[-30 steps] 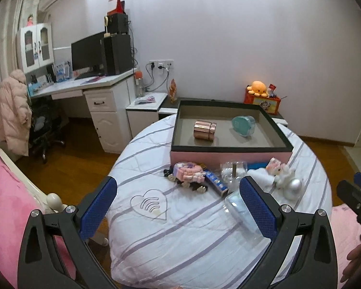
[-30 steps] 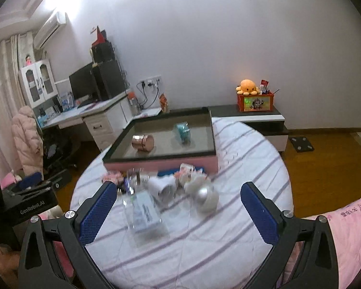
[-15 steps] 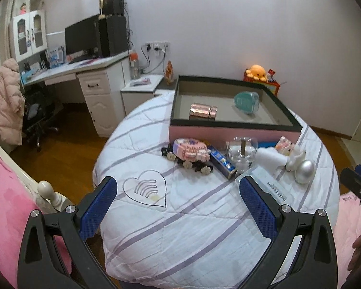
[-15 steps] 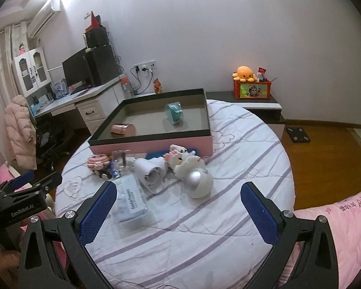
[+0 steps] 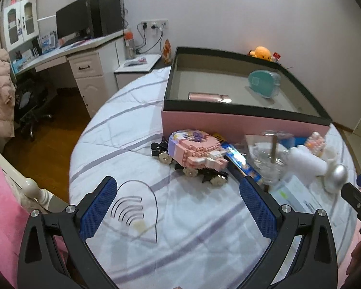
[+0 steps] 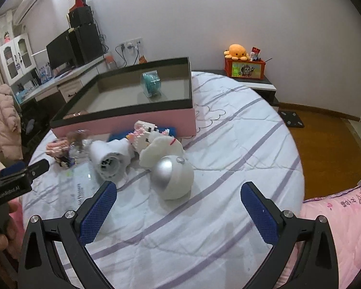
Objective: Organize rigid objects
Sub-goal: 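Grasp the pink block figure with the left gripper while the right gripper grasps the silver ball lamp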
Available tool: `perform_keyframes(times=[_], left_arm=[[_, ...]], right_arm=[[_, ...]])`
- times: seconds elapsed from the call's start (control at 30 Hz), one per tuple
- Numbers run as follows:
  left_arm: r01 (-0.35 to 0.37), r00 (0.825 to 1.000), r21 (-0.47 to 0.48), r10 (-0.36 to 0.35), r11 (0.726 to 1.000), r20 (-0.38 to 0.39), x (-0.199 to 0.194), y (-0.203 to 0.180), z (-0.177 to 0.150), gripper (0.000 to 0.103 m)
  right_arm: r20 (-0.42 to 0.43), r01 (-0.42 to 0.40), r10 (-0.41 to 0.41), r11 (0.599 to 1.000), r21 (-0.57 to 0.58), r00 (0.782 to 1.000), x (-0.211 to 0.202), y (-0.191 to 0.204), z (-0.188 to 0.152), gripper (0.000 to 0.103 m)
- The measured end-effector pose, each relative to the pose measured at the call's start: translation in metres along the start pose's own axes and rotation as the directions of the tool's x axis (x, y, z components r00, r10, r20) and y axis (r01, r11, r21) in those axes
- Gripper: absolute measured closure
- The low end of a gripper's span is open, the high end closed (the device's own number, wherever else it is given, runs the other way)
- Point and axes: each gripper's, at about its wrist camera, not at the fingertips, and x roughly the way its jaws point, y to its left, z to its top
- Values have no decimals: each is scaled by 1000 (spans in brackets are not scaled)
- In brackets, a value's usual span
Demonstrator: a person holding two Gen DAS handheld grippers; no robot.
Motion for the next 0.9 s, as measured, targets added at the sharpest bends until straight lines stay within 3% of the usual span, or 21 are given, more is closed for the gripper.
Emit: perform_keyframes(times=[0.33,0.4,0.43,0.47,0.5,0.6,0.73,0.9], left_arm=[[7,1000,-36,-8,999,-30,35,7,21,0],[29,999,-48,-30,998,-20,39,8,23,1],[43,999,-51,-44,998,-19,40,8,23,6],[68,997,-56,-69,996,-19,41,9,23,11],[104,994,-67,-106,992,-19,41,10,23,23],[102,994,-66,-104,993,-18,40,10,22,38],[137,990,-88,-139,987,-19,39,18,20,38],[128,992,-82,-127,988,11,27,21,15,39]], right_arm=[[-20,-5,4,999,-37,1000,30,2,14,0],[-25,-12,11,999,-43,1000,34,2,15,7],[-30,-19,17,999,-45,999,37,2,15,9],[-37,-26,25,999,-45,999,39,2,16,17],[-39,-30,29,999,-44,999,41,2,15,30],[-57,-67,65,997,-37,996,48,2,14,45],[-49,-84,82,996,-31,995,45,3,13,46],[-35,-94,94,995,-18,995,37,0,11,46]])
